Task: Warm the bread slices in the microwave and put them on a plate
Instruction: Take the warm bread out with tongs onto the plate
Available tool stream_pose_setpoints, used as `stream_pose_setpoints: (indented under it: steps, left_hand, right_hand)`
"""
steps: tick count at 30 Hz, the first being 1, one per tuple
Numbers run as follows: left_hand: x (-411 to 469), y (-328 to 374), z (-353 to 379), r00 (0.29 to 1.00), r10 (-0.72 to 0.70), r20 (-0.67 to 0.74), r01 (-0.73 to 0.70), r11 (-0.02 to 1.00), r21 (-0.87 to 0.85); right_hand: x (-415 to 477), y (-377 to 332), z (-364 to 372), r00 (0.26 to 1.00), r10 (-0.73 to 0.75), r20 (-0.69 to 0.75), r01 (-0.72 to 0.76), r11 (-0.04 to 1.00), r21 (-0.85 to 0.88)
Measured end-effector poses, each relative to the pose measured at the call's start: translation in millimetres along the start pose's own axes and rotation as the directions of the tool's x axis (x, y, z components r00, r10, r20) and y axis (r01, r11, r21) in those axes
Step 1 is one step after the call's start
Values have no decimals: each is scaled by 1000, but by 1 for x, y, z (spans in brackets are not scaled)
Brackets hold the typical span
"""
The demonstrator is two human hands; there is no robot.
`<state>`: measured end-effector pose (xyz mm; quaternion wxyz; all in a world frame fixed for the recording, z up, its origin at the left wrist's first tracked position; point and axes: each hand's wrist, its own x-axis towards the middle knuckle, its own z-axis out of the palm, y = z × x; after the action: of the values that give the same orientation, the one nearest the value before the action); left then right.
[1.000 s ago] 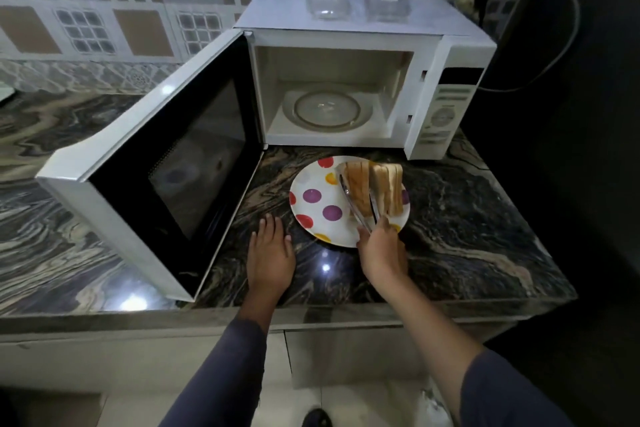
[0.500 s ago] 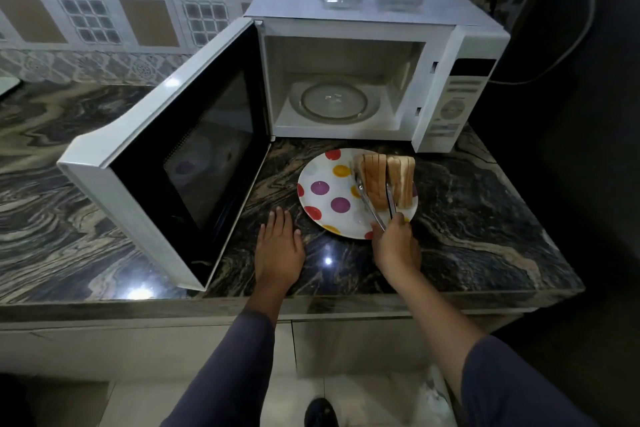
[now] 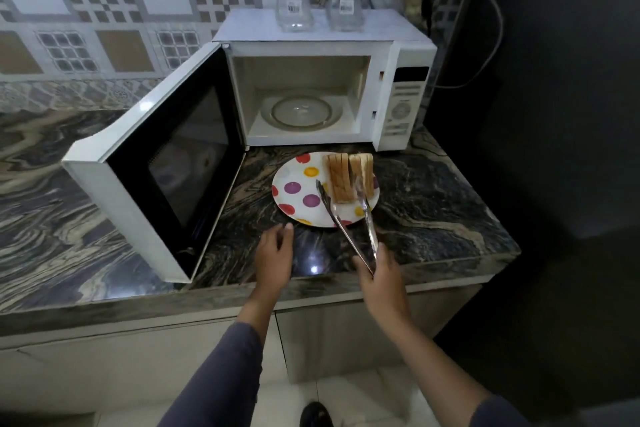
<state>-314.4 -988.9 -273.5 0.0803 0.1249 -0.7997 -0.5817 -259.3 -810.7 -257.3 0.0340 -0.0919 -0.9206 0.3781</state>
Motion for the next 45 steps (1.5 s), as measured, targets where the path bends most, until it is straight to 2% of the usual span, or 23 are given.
stream_pose_setpoints:
  steps: [2, 4, 7, 11, 14, 20, 22, 24, 27, 29, 32, 35, 39, 42, 45]
  left_hand:
    - [-17, 16, 7, 974, 13, 228, 41, 972, -232]
    - [-31, 37, 13, 911, -28, 412, 163, 941, -296]
    - [-45, 69, 19, 853, -40, 521, 286, 870, -402]
    - [-51, 87, 10, 885, 47, 463, 333, 632, -700]
    - [-51, 92, 5, 882, 74, 465, 348, 562, -750]
    - [-51, 97, 15, 918, -56, 393, 370, 482, -794]
    - [-50, 96, 18, 927, -91, 363, 362, 469, -806]
    - [-49, 94, 21, 935, -115, 334, 348, 460, -817]
    - [-45, 94, 21, 941, -153, 302, 339, 423, -841]
    - [-41, 95, 21, 943, -161, 292, 333, 400, -854]
    - [-39, 102, 22, 947, -159, 278, 318, 371, -872]
    - [-41, 107, 23, 950, -159, 268, 309, 370, -876]
    - [-44, 111, 23, 956, -112, 271, 292, 410, -864]
    - [-46, 117, 22, 960, -67, 272, 274, 441, -855]
    - [-45, 120, 18, 961, -51, 273, 265, 459, -848]
  right_hand:
    - [-11, 3, -8, 999, -37, -11, 38, 988, 152]
    - [-17, 1, -19, 995, -86, 45, 70, 956, 284]
    - [-22, -4, -36, 976, -172, 131, 99, 895, 436]
    - [-25, -5, -57, 955, -183, 235, 27, 838, 544]
    - [-20, -8, -72, 930, -157, 333, -72, 809, 584]
    - [-11, -6, -88, 951, -113, 289, 23, 954, 298]
    - [-7, -2, -90, 965, -74, 252, 4, 964, 268]
    - [-3, 2, -90, 973, -41, 229, -40, 939, 340]
    - [3, 3, -92, 968, 30, 247, -173, 795, 581]
    - [5, 1, -93, 968, 56, 245, -205, 742, 638]
    - [7, -3, -94, 976, 84, 201, -191, 771, 607]
    - [10, -4, -100, 982, 100, 163, -170, 844, 509]
    - [14, -13, -105, 990, -1, 142, -53, 927, 372]
    - [17, -26, -105, 990, -68, 125, 28, 955, 295]
    - [20, -33, -104, 990, -78, 117, 45, 962, 268]
